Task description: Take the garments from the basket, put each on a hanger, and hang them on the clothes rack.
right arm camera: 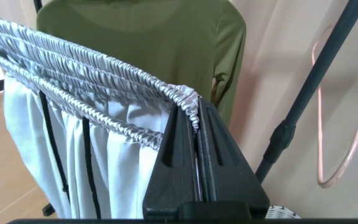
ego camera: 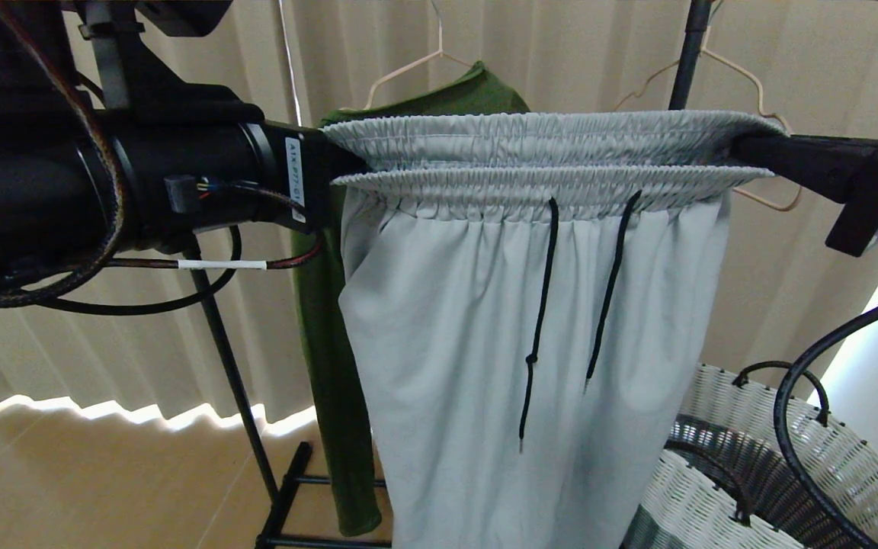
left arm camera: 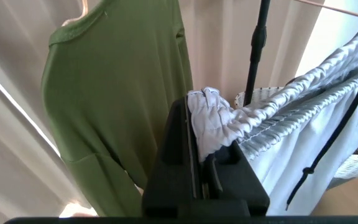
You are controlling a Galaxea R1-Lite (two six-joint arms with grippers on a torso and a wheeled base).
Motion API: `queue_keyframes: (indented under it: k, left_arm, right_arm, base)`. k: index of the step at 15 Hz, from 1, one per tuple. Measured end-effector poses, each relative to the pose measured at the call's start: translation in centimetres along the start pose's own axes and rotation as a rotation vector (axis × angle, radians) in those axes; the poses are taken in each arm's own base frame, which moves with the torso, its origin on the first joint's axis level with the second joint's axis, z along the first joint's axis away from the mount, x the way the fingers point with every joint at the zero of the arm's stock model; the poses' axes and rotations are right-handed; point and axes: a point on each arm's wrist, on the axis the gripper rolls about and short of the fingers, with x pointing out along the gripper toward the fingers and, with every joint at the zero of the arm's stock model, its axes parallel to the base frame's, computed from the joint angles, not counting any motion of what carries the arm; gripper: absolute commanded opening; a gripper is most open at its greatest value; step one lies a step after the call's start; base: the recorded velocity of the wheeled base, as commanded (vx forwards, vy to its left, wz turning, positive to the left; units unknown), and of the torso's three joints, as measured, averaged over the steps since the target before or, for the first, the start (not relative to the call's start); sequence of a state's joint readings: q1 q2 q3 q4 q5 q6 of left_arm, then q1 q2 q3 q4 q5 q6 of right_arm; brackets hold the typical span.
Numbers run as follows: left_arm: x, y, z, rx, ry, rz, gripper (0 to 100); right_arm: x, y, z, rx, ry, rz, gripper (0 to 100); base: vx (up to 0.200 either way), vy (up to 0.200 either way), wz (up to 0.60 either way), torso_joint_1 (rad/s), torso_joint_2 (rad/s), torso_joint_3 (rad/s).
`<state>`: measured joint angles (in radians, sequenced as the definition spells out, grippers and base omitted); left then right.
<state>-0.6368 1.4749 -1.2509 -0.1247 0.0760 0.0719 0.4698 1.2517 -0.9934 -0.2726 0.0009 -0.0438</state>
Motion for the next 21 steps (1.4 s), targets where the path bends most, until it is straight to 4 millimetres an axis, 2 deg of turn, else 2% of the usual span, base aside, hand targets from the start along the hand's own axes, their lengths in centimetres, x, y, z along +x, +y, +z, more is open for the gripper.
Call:
queue_keyframes:
  k: [17,18,21]
  left_arm:
    - [-0.04,0.04,-0.79,0.006,0.026,0.041,0]
    - [-0.03,0.07,-0.85,0.006,0.028,0.043,0]
    - [-0.04,0.09,-0.90,0.006,0.030,0.044,0]
  right_arm:
    - [-0.15,0.03,-0.90,0.001,0.017,0.003,0]
    - [-0.16,0.03,-0.89,0.001,0.016,0.003,100]
    - [-0.17,0.04,-1.00,0.001,0.019,0.004,100]
  base:
    - [0.000,0.000,0.00,0.000,0.00,0.000]
    - [0.000,0.000,0.00,0.000,0.00,0.000]
    - [0.000,0.000,0.00,0.000,0.00,0.000]
